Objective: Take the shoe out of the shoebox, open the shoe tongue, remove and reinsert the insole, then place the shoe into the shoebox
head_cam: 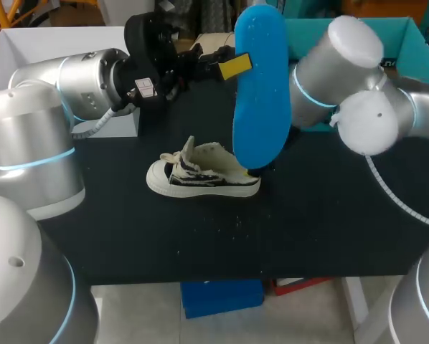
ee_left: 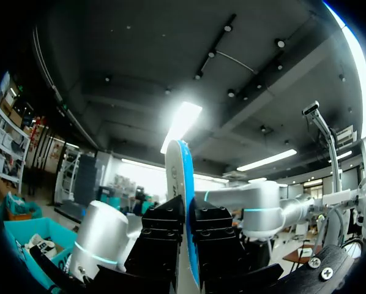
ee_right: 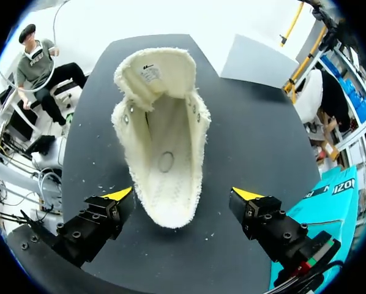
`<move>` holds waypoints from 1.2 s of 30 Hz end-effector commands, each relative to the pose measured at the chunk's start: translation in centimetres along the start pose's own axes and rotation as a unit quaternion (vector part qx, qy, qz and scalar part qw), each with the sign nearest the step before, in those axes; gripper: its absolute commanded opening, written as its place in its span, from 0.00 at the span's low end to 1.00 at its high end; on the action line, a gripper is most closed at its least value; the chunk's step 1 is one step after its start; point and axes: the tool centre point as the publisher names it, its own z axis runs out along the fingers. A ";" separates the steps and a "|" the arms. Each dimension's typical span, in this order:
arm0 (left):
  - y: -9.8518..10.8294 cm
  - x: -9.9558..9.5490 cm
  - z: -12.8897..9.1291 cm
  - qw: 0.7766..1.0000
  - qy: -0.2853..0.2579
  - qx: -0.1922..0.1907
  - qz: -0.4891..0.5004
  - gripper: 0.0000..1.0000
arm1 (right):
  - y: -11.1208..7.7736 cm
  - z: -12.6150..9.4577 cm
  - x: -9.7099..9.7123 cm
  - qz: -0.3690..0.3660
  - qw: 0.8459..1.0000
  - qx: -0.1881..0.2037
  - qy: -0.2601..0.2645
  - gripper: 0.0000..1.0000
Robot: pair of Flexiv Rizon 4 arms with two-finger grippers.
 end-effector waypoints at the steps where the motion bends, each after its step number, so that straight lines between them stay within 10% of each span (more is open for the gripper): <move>1: 0.1 0.0 0.0 1.000 0.000 0.000 0.001 0.00 | -0.8 0.7 0.7 -0.016 0.988 -0.152 -0.014 1.00; 36: 0.1 0.0 0.0 1.000 0.000 0.000 0.001 0.00 | -3.6 4.2 1.5 0.013 0.977 -0.212 0.012 1.00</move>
